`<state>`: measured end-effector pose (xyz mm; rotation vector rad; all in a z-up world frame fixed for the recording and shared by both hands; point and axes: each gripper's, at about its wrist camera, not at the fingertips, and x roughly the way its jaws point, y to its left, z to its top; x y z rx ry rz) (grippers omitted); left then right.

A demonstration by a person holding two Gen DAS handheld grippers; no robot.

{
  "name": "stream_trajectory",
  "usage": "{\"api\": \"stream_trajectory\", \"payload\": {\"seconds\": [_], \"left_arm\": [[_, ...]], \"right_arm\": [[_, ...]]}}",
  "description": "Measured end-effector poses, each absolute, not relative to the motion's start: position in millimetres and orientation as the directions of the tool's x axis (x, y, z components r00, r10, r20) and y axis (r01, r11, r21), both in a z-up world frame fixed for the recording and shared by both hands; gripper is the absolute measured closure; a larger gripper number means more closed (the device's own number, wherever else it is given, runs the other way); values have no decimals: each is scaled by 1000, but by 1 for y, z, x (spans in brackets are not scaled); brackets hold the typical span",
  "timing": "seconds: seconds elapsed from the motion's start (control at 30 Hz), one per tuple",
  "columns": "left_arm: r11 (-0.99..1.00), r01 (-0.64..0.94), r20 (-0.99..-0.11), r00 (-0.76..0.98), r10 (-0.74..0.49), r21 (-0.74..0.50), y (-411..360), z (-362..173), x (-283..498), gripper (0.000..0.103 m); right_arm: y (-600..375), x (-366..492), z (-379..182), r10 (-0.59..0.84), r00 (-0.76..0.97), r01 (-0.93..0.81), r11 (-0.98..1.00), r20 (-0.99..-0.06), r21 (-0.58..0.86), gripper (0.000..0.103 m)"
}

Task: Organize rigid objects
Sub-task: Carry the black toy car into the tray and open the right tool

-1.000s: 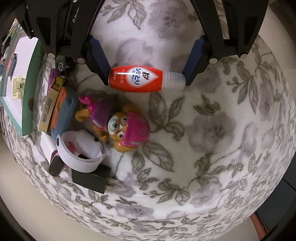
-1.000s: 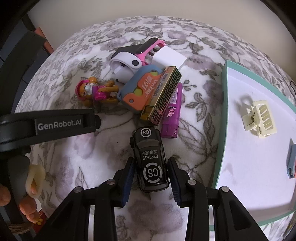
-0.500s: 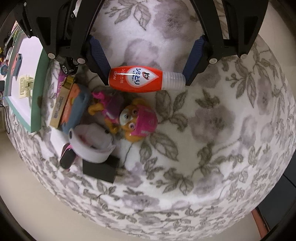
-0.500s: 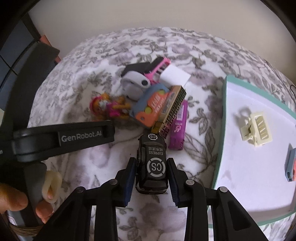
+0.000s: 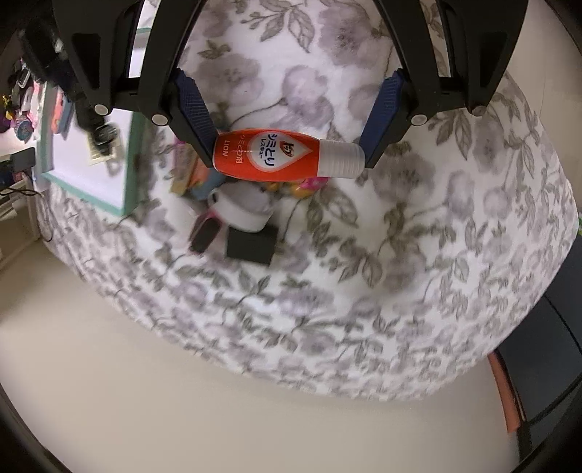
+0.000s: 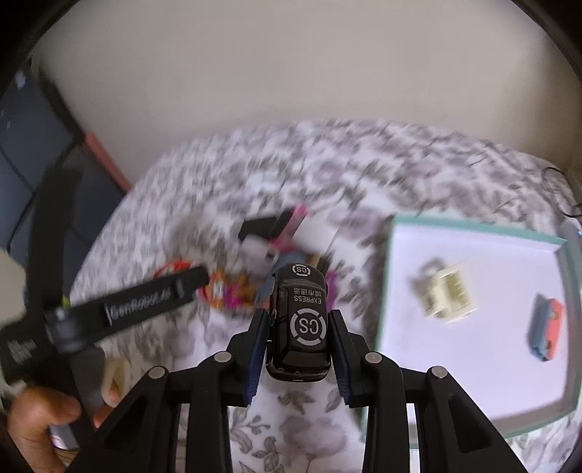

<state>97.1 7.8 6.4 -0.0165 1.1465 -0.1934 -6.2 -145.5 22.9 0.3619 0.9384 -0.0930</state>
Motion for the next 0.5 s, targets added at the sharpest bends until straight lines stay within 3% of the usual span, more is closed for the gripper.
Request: {"api": "stream_trajectory", "payload": {"seconds": [0.23,0.5], "left_arm": [[969,207,-874,435,-216,-137,-19,26,79,24],[935,333,-873,413,-258,-119,-71,23,50,24]], "right_arm": [[-207,-40,56,-68,659,402,873,-749,275,68],[-268,-83,69,-260,599,593,779,-758,201,68]]}}
